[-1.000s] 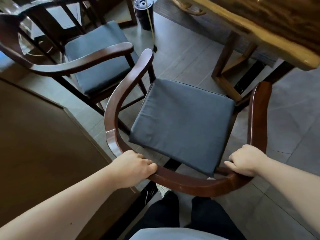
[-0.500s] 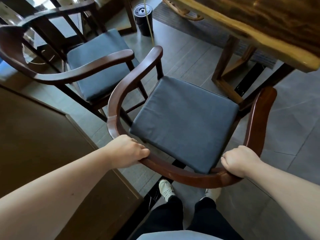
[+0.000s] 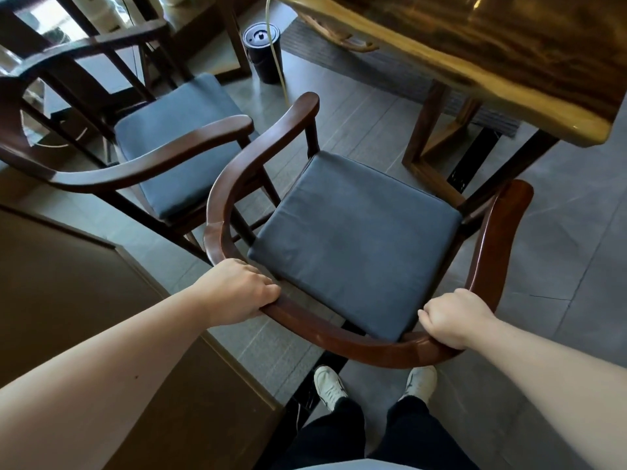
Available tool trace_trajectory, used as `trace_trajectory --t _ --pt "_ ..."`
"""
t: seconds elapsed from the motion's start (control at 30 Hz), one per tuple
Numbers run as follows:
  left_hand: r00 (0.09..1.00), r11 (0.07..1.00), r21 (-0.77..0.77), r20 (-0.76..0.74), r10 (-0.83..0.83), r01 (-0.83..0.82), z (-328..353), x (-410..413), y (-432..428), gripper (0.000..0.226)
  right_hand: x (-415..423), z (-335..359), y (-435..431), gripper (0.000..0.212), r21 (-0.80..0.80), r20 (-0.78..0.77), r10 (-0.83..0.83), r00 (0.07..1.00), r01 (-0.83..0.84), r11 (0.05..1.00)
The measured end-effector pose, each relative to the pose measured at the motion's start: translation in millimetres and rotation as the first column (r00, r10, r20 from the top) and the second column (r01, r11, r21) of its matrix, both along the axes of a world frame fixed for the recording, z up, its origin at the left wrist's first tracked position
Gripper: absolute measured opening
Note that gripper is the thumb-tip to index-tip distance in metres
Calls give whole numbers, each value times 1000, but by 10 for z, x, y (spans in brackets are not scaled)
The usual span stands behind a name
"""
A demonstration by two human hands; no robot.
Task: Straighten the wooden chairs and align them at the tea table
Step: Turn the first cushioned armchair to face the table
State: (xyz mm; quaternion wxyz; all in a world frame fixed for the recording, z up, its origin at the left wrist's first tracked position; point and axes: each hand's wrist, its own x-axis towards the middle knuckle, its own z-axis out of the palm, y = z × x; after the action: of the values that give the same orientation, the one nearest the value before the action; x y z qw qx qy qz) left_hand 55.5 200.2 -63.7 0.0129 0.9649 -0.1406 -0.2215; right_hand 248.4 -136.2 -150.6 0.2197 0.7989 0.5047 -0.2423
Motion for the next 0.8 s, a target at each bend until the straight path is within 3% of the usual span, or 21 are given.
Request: trace_trajectory --t 0.27,0.47,0.8 --pt "989 993 -29 93 113 -110 -156 59 -225 24 364 184 -14 46 -64 -37 105 994 -107 992" --pt "986 990 -64 104 132 -126 -171 333 -468 11 836 275 -133 43 -105 3 191 982 -189 976" --pt "988 992 55 106 111 -117 3 946 -422 27 1161 126 -258 33 -65 -23 261 965 -262 963"
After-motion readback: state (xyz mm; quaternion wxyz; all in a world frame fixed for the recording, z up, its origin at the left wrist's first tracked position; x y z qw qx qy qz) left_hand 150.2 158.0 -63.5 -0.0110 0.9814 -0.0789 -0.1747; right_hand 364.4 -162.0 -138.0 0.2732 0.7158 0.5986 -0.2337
